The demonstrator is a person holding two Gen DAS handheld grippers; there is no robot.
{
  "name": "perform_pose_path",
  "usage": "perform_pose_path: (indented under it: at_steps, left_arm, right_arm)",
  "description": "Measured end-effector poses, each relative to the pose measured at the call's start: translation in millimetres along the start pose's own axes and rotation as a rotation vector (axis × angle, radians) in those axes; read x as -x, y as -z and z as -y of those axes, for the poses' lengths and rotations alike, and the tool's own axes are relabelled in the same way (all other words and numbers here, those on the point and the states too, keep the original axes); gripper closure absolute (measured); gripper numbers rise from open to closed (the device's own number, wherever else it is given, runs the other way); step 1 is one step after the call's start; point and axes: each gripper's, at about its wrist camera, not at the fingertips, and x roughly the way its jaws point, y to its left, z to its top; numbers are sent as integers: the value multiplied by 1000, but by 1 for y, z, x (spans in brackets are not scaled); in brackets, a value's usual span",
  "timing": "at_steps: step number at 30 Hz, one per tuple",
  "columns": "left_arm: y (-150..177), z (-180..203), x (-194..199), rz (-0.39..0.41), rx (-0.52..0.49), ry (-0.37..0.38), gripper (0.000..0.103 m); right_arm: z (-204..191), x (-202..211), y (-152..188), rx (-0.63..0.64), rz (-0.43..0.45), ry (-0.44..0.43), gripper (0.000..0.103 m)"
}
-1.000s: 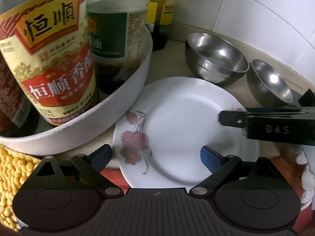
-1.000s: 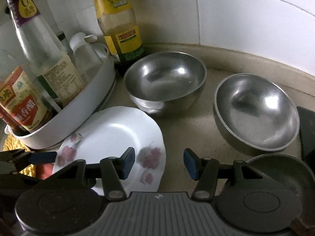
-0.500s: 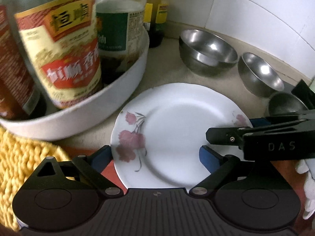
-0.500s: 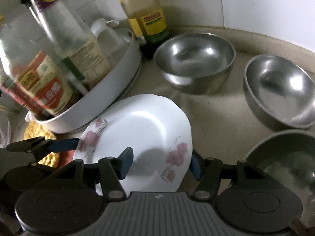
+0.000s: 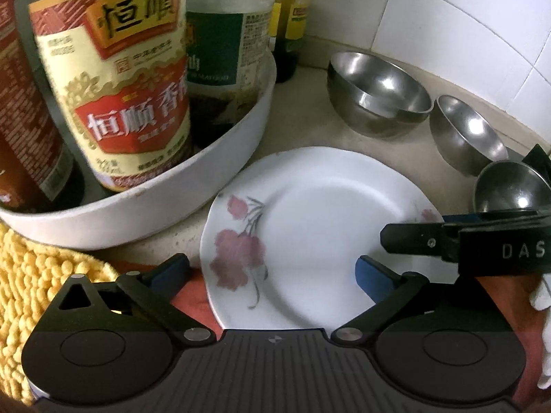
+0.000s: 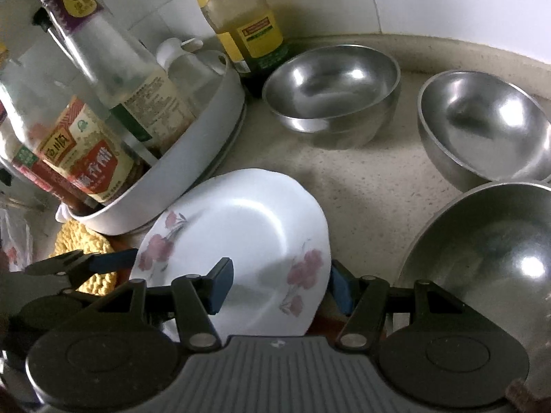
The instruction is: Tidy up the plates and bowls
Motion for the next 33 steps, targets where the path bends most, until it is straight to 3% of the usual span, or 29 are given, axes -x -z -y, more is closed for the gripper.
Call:
perform_pose_path:
  at_steps: [7, 33]
  left_arm:
    - [-2, 8, 1, -3, -4, -7, 5]
    - [-5, 21, 37, 56, -3, -12, 5]
  right_arm:
    - [5, 1, -2, -17, 15, 12, 58]
    - [7, 39, 5, -75, 48, -35, 59]
